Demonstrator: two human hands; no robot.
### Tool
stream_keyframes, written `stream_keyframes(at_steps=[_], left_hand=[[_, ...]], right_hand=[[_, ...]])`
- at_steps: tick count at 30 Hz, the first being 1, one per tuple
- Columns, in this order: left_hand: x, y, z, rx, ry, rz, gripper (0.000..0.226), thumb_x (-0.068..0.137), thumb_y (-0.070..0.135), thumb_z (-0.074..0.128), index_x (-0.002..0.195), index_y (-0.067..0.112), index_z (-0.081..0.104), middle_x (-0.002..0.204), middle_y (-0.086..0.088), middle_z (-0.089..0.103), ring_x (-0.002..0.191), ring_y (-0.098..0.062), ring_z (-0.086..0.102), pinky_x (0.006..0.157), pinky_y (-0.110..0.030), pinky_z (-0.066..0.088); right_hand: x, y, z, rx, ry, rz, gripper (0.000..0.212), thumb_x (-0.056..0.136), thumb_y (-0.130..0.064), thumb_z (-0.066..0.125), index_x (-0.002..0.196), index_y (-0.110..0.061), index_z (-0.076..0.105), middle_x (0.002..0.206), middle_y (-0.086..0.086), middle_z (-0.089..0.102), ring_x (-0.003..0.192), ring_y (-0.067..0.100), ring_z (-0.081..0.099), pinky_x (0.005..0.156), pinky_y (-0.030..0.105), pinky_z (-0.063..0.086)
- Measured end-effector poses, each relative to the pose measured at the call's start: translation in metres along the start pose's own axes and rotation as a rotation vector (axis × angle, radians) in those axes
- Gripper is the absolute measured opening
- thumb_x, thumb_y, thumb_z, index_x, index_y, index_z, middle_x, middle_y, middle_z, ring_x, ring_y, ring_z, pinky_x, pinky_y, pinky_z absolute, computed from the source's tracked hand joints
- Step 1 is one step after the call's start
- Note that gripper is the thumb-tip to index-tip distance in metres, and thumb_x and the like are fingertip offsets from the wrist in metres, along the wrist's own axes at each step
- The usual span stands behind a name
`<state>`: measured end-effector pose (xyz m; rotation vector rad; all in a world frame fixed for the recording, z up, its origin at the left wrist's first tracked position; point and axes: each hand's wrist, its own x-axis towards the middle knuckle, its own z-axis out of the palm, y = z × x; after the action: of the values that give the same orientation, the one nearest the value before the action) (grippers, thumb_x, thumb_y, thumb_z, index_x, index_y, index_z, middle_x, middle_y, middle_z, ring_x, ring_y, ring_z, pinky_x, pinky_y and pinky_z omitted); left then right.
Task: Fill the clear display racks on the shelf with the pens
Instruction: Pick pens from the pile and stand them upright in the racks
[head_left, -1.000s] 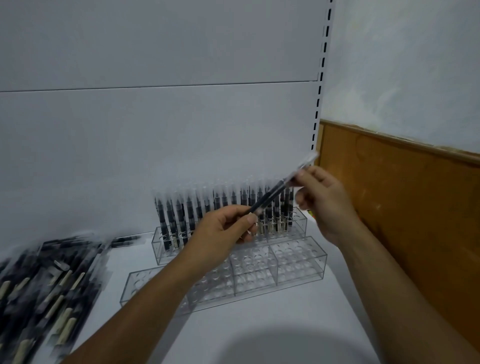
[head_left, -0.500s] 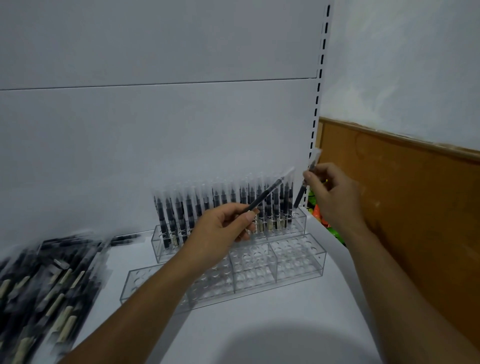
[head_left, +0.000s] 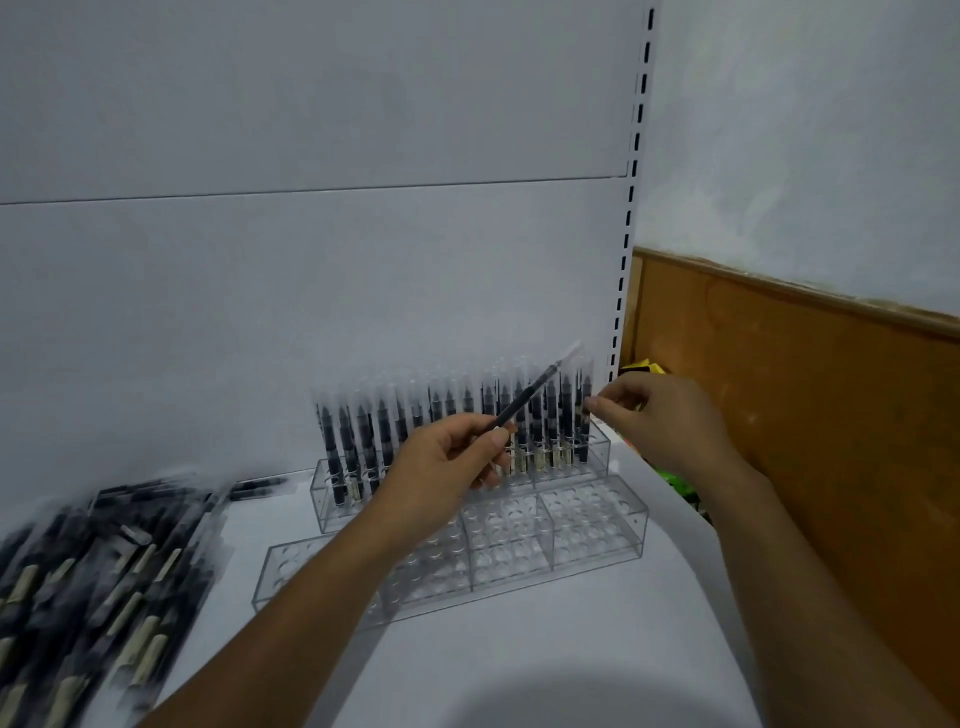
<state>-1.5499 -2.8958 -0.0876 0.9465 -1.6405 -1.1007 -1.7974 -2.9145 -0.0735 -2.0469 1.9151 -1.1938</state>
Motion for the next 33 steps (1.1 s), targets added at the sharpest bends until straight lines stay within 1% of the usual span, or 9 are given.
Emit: stream_keyframes(at_steps=[3, 5, 9, 13, 16, 19, 23, 31, 33], left_hand=[[0.0, 0.002, -0.001, 0.034, -0.004, 0.008, 0.013, 0.093, 0.024, 0.06, 0.098, 0.028, 0.071, 0.079, 0.005, 0.072, 0.065, -0.005, 0.064, 0.06, -0.014, 0.049], [0.0, 0.002, -0.001, 0.086, -0.019, 0.024, 0.013, 0.094, 0.027, 0.059, 0.094, 0.032, 0.071, 0.079, 0.005, 0.072, 0.068, -0.006, 0.065, 0.064, -0.017, 0.051], [-0.001, 0.007, -0.001, 0.135, -0.052, 0.054, 0.014, 0.096, 0.032, 0.056, 0.092, 0.036, 0.07, 0.079, 0.007, 0.071, 0.071, -0.008, 0.065, 0.067, -0.022, 0.052], [0.001, 0.016, -0.006, 0.19, -0.053, 0.056, 0.012, 0.092, 0.041, 0.06, 0.104, 0.039, 0.065, 0.096, 0.001, 0.071, 0.089, -0.022, 0.067, 0.08, -0.041, 0.055], [-0.001, 0.025, -0.024, 0.259, -0.072, 0.028, 0.02, 0.088, 0.046, 0.064, 0.107, 0.042, 0.059, 0.104, 0.011, 0.068, 0.095, -0.006, 0.065, 0.087, -0.032, 0.055], [-0.023, 0.028, -0.061, 0.466, 0.011, 0.06, 0.027, 0.088, 0.051, 0.06, 0.114, 0.044, 0.058, 0.11, 0.023, 0.062, 0.098, 0.009, 0.059, 0.091, -0.022, 0.051], [-0.072, 0.013, -0.114, 0.685, 0.183, 0.023, 0.055, 0.077, 0.07, 0.047, 0.124, 0.043, 0.055, 0.121, 0.03, 0.05, 0.111, 0.006, 0.047, 0.095, -0.022, 0.038], [-0.098, -0.019, -0.125, 0.636, 0.114, -0.187, 0.067, 0.085, 0.066, 0.048, 0.146, 0.045, 0.029, 0.154, 0.022, 0.025, 0.141, -0.004, 0.025, 0.113, -0.032, 0.025], [-0.098, -0.022, -0.124, 0.575, 0.101, -0.192, 0.066, 0.086, 0.066, 0.048, 0.146, 0.048, 0.027, 0.155, 0.024, 0.022, 0.141, -0.003, 0.023, 0.113, -0.031, 0.025]], right_hand=[[-0.007, -0.031, -0.006, 0.335, -0.174, -0.045, 0.019, 0.084, -0.048, 0.069, 0.089, -0.03, 0.073, 0.077, -0.007, 0.067, 0.067, 0.005, 0.059, 0.06, 0.026, 0.051], [-0.014, -0.052, -0.002, 0.504, -0.278, -0.04, 0.019, 0.085, -0.043, 0.071, 0.087, -0.025, 0.073, 0.069, -0.006, 0.063, 0.06, 0.003, 0.056, 0.053, 0.018, 0.046], [-0.024, -0.075, 0.008, 0.607, -0.202, -0.013, 0.016, 0.09, -0.029, 0.069, 0.081, -0.016, 0.07, 0.056, -0.007, 0.059, 0.05, 0.003, 0.052, 0.046, 0.015, 0.039], [-0.026, -0.09, 0.006, 0.798, -0.163, 0.047, 0.012, 0.093, -0.022, 0.065, 0.092, -0.011, 0.07, 0.068, -0.002, 0.068, 0.059, 0.01, 0.062, 0.051, 0.021, 0.047], [-0.022, -0.102, 0.0, 0.872, -0.083, 0.042, 0.01, 0.095, -0.019, 0.061, 0.1, -0.014, 0.069, 0.078, -0.004, 0.07, 0.062, 0.009, 0.063, 0.054, 0.021, 0.051], [-0.02, -0.111, 0.0, 0.794, -0.078, -0.001, 0.012, 0.097, -0.021, 0.059, 0.104, -0.02, 0.068, 0.077, -0.005, 0.068, 0.061, 0.007, 0.061, 0.056, 0.022, 0.051], [-0.021, -0.127, 0.018, 0.687, -0.138, -0.062, 0.008, 0.096, -0.019, 0.061, 0.101, -0.021, 0.066, 0.066, -0.008, 0.063, 0.058, 0.008, 0.06, 0.056, 0.022, 0.051], [-0.019, -0.187, 0.075, 0.469, -0.274, -0.193, 0.005, 0.095, -0.029, 0.062, 0.093, -0.025, 0.065, 0.082, -0.009, 0.069, 0.061, 0.006, 0.067, 0.06, 0.021, 0.054], [-0.018, -0.195, 0.085, 0.388, -0.267, -0.219, 0.009, 0.095, -0.03, 0.061, 0.095, -0.023, 0.065, 0.083, -0.01, 0.068, 0.062, 0.007, 0.067, 0.065, 0.028, 0.057]])
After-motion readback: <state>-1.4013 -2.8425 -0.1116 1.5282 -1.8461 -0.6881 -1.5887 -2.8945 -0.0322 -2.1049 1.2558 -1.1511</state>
